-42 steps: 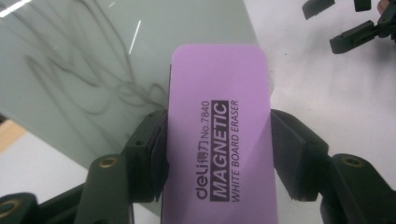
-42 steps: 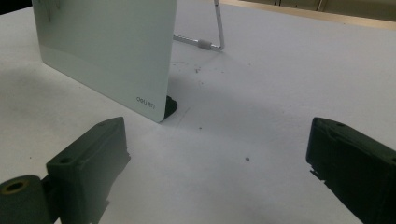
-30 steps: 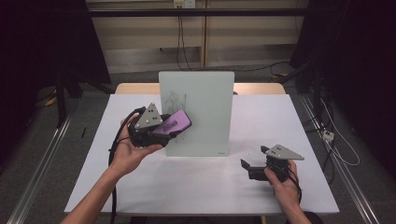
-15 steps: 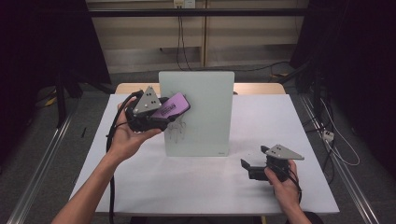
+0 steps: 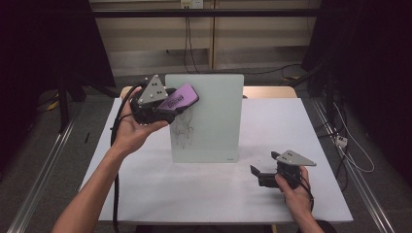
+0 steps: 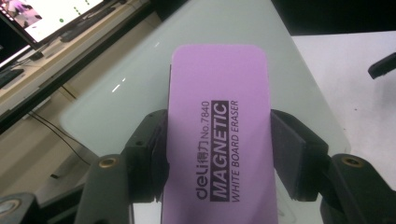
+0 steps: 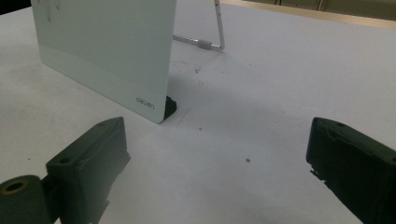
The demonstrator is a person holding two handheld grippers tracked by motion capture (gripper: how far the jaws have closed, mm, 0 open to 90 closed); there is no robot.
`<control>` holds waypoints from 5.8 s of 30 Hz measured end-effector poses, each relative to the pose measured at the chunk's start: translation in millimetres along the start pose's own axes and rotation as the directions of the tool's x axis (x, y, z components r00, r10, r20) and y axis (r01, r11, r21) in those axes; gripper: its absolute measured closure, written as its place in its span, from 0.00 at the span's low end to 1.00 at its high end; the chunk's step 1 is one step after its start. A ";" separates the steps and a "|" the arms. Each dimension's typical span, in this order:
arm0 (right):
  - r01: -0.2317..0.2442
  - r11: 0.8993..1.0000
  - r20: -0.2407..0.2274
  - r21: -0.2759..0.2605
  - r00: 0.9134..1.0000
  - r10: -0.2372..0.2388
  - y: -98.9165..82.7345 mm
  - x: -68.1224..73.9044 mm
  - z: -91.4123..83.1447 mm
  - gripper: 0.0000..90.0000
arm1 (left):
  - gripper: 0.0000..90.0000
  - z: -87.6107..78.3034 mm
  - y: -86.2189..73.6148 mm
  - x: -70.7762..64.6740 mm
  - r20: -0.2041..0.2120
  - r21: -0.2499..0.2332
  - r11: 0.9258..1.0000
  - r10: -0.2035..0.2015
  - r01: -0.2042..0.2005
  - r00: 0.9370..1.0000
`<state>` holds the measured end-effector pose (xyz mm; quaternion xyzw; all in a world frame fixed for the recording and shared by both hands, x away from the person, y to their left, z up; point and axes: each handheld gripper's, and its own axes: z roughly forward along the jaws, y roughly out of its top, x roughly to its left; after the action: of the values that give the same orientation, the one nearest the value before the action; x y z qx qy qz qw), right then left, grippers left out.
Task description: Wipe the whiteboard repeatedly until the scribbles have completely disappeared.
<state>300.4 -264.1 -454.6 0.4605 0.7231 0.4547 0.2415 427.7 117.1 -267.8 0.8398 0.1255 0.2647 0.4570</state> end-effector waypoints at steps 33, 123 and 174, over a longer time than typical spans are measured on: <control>0.001 1.000 -0.002 0.001 1.000 -0.001 0.2 1.2 0.9 0.06 | 0.45 28.0 -14.4 -14.2 0.025 0.112 0.990 0.078 -0.080 0.997; 0.002 1.000 -0.004 0.004 1.000 -0.002 -0.1 0.8 1.2 0.06 | 0.45 23.7 -15.6 5.5 0.117 0.090 0.995 -0.043 0.032 0.992; 0.007 1.000 -0.007 0.002 1.000 -0.007 0.2 2.0 1.1 0.06 | 0.45 50.8 -49.5 -46.1 0.196 0.187 0.979 0.043 -0.080 0.980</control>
<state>300.4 -261.8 -454.8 0.4566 0.7261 0.4548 0.2399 419.5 87.9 -346.8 0.9053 0.0800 0.1836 0.3746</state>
